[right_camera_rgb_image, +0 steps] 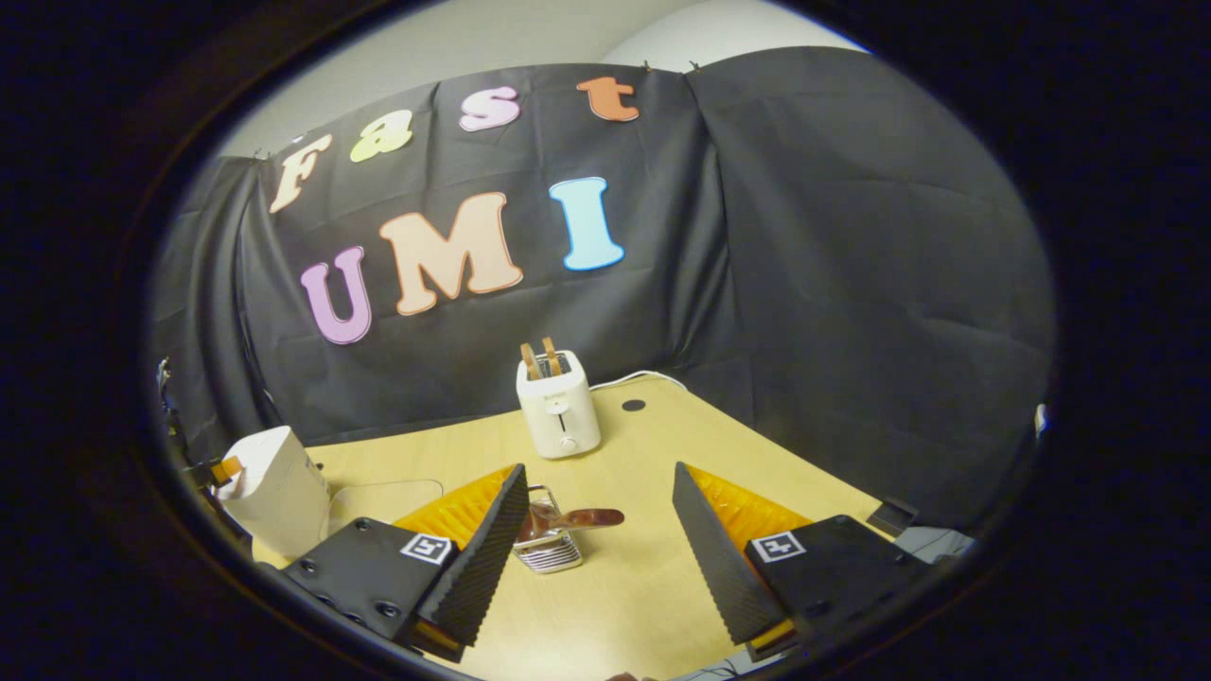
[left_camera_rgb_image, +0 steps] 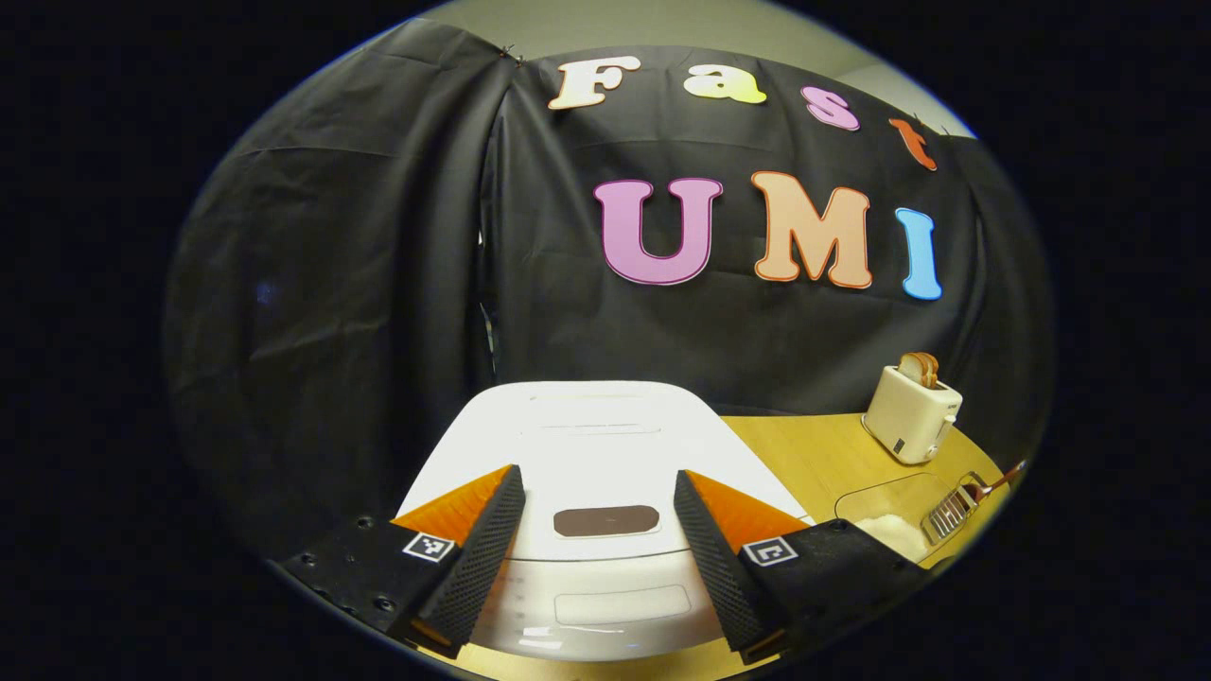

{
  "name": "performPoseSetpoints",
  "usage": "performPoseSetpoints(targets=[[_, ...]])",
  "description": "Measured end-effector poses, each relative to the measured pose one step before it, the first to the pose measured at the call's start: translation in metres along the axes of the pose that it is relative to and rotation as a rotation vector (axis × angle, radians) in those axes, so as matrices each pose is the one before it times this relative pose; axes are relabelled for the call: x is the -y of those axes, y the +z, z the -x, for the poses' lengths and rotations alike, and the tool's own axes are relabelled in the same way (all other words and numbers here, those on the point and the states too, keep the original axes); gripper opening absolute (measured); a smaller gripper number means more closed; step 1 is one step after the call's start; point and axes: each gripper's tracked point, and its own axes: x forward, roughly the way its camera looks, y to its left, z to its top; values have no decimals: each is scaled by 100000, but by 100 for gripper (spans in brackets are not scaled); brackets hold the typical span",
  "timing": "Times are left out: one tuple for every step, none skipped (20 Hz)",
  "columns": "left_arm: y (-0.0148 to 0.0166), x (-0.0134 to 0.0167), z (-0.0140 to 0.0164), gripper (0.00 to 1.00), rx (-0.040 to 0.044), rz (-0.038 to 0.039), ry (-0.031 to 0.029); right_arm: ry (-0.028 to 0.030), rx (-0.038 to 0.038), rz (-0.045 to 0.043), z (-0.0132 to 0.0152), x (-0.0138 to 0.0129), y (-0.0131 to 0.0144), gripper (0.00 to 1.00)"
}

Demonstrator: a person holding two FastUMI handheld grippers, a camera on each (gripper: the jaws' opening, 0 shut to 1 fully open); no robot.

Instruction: Close the left gripper, press the button to open the rice cooker; take a wooden spoon from the chopstick holder with the right hand, scoop a spoonful of rice and pour it into the rice cooker, then put the wooden spoon back into the chopstick holder.

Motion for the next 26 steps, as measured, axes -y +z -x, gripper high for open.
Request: performPoseSetpoints(targets=[[192, -54, -8, 94, -450, 1890, 491, 29, 631, 189, 45, 16, 307, 100], [235, -181, 89, 94, -453, 2911, 406, -27, 377, 212, 43, -16, 107, 100], [397, -18, 47, 94, 807, 3351, 226, -61, 268, 96, 33, 116, 143, 100], [90, -59, 83, 94, -80, 3376, 188, -116, 206, -44, -23, 91, 10, 100], [11, 75, -22, 94, -758, 2712, 112, -51, 134, -88, 20, 44, 107, 100], [57, 64, 129, 93, -67, 1346, 288, 3, 137, -17, 29, 6, 59, 100], [126, -2, 223, 94, -584, 367, 591, 69, 20, 150, -20, -29, 45, 100], [285, 120, 291, 93, 28, -435, 378, 102, 69, 210, -41, -122, 41, 100], [652, 161, 530, 94, 956, -796, 294, 252, 182, 122, -32, -46, 149, 100], [930, 255, 494, 94, 1611, -672, 145, 408, 381, 35, -89, -91, 291, 100], [930, 357, 612, 89, 1357, -365, -2, 572, 751, -202, -97, -185, 463, 100], [728, 460, 666, 93, 523, -227, 6, 865, 1070, -371, -76, -297, 599, 100], [895, 556, 941, 94, 784, -174, -342, 1010, 1300, -242, -13, -401, 733, 100], [1312, 595, 1079, 89, 2197, -214, -297, 1118, 1897, 149, -83, -447, 876, 100], [1187, 620, 1038, 89, 2327, -791, -329, 1189, 2139, 459, -73, -503, 967, 100], [885, 660, 958, 93, 2079, -1387, -218, 1305, 1820, 598, -80, -483, 765, 99], [746, 454, 784, 93, 1342, -1181, -23, 1378, 1325, 325, -133, -556, 756, 98], [366, 499, 851, 93, 434, -399, -301, 1474, 931, -95, -105, -547, 503, 97], [206, 547, 937, 93, -168, 806, -388, 1547, 463, -320, -114, -491, 389, 97], [87, 587, 927, 93, 300, 1288, -592, 1279, 486, -406, 65, -440, 245, 96], [42, 552, 796, 93, 386, 987, -300, 802, 660, -552, 8, -275, 248, 96], [-281, 366, 542, 94, 69, 465, -78, 696, 457, -837, 170, -213, 237, 96], [-335, 448, 610, 93, -98, 226, -361, 504, 28, -1116, 124, -197, 132, 96], [-328, 536, 574, 93, 627, -68, -921, 522, 32, -1079, 211, -277, -56, 96], [-403, 556, 347, 94, 297, 23, -1088, 294, 529, -805, 224, -112, 46, 96], [-692, 519, 279, 93, -387, -320, -1121, 21, 536, -320, 127, 53, -10, 96]])
